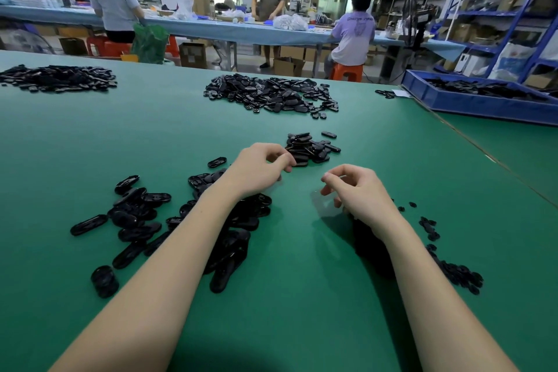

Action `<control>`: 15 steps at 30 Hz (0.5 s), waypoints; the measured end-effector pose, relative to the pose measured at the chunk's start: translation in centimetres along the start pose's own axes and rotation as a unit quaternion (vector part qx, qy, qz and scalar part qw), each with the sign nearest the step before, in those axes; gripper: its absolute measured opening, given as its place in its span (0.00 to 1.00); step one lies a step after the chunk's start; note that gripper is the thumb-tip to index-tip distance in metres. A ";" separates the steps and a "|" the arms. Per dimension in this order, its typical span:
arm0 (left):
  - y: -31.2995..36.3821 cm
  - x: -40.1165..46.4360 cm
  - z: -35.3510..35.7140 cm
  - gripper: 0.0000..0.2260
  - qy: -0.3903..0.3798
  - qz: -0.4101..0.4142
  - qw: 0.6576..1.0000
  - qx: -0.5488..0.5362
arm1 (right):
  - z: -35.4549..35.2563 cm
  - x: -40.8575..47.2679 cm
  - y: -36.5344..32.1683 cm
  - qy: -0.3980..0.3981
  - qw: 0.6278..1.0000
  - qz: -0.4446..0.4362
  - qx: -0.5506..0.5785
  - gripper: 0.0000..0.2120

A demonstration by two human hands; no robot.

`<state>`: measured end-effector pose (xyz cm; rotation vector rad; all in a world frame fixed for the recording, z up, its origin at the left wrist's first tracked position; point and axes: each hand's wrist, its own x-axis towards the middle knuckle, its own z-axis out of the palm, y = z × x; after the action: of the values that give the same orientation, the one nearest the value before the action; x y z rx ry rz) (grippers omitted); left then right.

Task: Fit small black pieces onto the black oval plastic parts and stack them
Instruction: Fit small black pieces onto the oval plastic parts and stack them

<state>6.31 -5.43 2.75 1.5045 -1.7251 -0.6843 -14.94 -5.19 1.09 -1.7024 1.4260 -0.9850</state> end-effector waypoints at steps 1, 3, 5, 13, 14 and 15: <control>-0.1 -0.1 -0.4 0.11 -0.010 -0.004 1.000 0.008 | 0.0 0.0 -0.1 -0.003 1.000 -0.003 -0.004 0.06; -0.3 -0.3 -1.1 0.11 -0.043 -0.015 0.998 0.050 | -0.2 -0.1 -0.1 -0.011 1.000 -0.007 -0.016 0.06; -0.4 -0.3 -1.8 0.09 -0.080 -0.022 0.988 0.132 | -0.3 -0.1 -0.2 -0.022 0.999 -0.008 -0.032 0.06; 0.2 -0.4 -1.6 0.09 -0.156 -0.064 0.959 0.227 | -0.4 -0.2 -0.4 -0.049 0.997 0.007 -0.053 0.06; 0.3 -0.5 -1.5 0.10 -0.158 -0.062 0.958 0.232 | -0.4 -0.2 -0.4 -0.051 0.997 0.008 -0.055 0.06; 0.4 -0.5 -1.4 0.10 -0.158 -0.060 0.957 0.237 | -0.4 -0.2 -0.4 -0.052 0.997 0.009 -0.056 0.06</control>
<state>7.23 -4.76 3.78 1.9188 -2.1646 -0.6261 -15.13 -4.91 1.61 -1.7908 1.4489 -0.8087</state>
